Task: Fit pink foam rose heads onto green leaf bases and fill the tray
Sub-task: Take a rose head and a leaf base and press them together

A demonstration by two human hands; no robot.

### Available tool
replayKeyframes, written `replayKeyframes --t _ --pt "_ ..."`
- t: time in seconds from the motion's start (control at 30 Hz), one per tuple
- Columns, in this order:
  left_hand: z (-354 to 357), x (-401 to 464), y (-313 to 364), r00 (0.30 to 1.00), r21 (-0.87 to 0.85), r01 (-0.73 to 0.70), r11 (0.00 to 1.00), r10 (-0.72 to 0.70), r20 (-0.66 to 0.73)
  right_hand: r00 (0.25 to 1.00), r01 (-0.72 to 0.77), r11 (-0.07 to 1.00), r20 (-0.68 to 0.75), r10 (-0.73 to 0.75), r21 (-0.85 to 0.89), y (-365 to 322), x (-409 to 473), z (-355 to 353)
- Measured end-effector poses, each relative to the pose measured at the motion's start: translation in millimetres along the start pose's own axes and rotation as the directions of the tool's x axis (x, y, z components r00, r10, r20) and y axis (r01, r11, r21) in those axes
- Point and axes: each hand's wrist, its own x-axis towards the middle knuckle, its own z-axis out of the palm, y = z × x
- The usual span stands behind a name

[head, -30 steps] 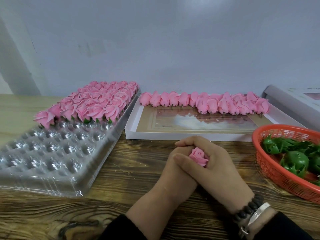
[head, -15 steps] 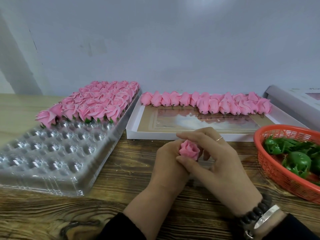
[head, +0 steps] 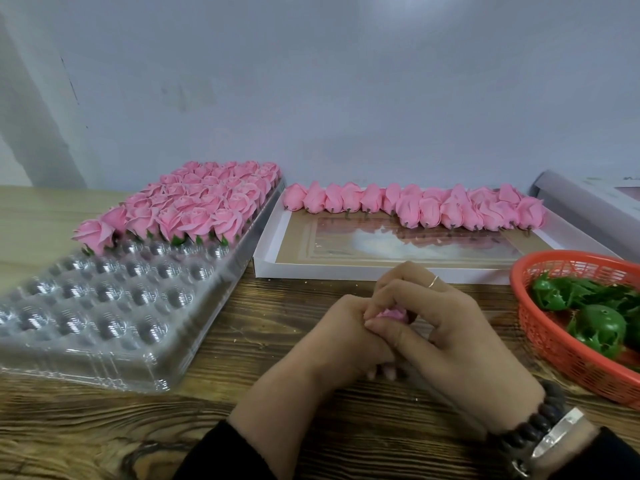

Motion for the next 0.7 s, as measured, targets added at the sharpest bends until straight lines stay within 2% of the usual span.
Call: replayKeyframes --t 0.07,0.17,0.27,0.33,0.5,0.7 --pt "3.3 -0.2 4.1 0.999 0.04 -0.023 0.999 0.024 -0.023 0.999 0.008 1.0 -0.049 -0.009 -0.024 -1.0 -0.6 -0.1" --pt "11.2 1.3 4.8 0.981 0.081 -0.147 0.986 0.155 -0.115 0.977 -0.026 0.998 -0.214 0.013 -0.06 -2.5 -0.9 2.3" --pt "18.5 0.5 0.0 0.971 0.118 -0.153 0.981 0.171 -0.165 0.932 -0.101 0.99 -0.338 0.13 0.103 -3.4 -0.3 8.5" --pt "21.5 0.7 -1.6 0.963 0.178 -0.164 0.97 0.196 -0.183 0.92 -0.137 0.975 -0.343 0.191 0.175 -3.0 0.5 13.6" --pt "25.7 5.5 -0.2 0.922 0.282 -0.267 0.922 0.329 -0.205 0.93 -0.147 0.981 -0.321 0.18 0.124 -1.4 -0.5 19.2" --pt "32.1 0.3 4.0 0.938 -0.007 -0.284 0.959 0.276 -0.211 0.95 -0.179 0.98 -0.243 0.194 0.083 -3.4 -0.4 17.2"
